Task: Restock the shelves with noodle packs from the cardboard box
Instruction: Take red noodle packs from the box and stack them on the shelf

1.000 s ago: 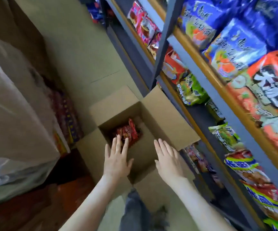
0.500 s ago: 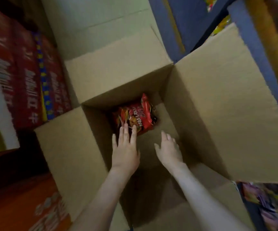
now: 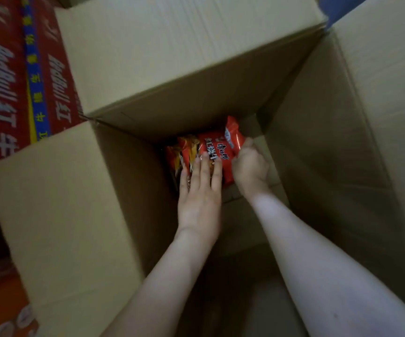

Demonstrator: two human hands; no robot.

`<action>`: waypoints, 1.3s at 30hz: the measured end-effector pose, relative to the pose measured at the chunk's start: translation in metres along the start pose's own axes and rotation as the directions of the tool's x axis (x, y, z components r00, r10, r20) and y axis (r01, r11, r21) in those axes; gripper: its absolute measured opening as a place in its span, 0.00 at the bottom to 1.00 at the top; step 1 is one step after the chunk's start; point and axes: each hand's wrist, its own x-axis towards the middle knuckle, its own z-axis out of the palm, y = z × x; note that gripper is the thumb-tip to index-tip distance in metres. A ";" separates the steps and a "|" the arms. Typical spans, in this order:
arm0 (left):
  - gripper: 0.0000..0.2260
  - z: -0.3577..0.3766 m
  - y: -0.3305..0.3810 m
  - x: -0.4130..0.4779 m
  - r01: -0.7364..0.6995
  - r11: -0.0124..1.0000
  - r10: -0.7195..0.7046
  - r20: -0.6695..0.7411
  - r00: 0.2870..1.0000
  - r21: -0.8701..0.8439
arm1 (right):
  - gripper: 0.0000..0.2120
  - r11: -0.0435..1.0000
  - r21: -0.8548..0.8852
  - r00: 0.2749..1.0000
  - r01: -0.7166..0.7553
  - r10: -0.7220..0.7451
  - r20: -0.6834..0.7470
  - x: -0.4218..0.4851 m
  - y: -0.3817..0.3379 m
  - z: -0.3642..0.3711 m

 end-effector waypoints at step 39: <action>0.18 -0.472 0.211 -0.643 -0.661 0.334 0.899 -0.439 0.009 0.672 | 0.30 0.971 -0.224 0.609 -0.086 -0.126 -0.783 -0.718 0.131 -0.624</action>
